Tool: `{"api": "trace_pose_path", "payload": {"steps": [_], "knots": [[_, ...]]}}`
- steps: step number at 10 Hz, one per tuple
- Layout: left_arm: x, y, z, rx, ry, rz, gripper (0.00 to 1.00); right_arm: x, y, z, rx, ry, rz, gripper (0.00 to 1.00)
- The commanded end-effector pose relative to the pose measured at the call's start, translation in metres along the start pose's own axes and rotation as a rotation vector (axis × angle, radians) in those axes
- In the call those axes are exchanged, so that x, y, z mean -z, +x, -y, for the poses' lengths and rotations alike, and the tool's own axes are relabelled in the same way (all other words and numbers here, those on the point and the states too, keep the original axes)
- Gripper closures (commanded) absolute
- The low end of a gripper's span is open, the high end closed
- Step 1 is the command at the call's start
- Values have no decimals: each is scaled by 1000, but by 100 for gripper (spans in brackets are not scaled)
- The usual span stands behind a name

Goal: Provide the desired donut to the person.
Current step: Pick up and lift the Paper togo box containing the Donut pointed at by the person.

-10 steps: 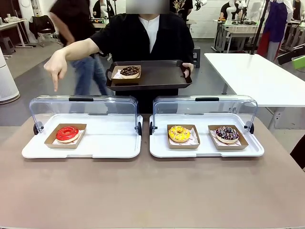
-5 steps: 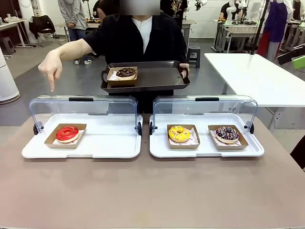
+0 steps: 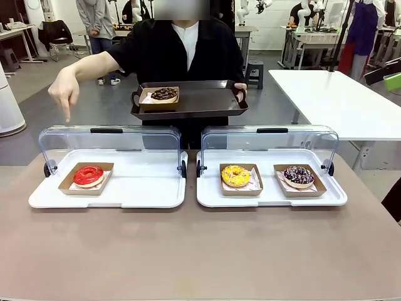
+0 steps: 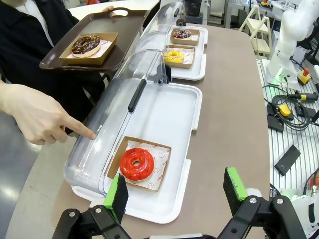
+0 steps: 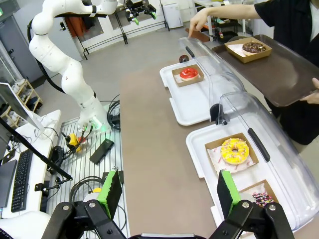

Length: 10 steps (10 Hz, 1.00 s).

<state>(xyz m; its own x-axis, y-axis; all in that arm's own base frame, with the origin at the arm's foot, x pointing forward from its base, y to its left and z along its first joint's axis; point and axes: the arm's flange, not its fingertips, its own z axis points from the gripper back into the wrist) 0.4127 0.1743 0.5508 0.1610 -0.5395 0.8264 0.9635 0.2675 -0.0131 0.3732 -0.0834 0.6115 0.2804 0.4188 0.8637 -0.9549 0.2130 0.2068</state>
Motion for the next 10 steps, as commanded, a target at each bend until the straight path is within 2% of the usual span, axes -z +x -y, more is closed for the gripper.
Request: {"api": "trace_pose_path", "payload": {"steps": [1,2,3,4,6,8,10], "knots": [[0,1,0,-5,9,7,0,1,0,-1,-11,8,5,0],[0,0,0,0,0,0,0,1,0,-1,-11,8,5,0],[2,11,3,35,-14,-53,0,1,0,-1,-11,8,5,0],[8,24,7,74,-18,-136,0,1,0,-1,-11,8,5,0],[31,57,15,176,-70,-403,0,1,0,-1,-11,8,5,0],[66,77,26,252,-110,-577,0,1,0,-1,-11,8,5,0],[113,76,29,294,-96,-728,0,1,0,-1,-11,8,5,0]]}}
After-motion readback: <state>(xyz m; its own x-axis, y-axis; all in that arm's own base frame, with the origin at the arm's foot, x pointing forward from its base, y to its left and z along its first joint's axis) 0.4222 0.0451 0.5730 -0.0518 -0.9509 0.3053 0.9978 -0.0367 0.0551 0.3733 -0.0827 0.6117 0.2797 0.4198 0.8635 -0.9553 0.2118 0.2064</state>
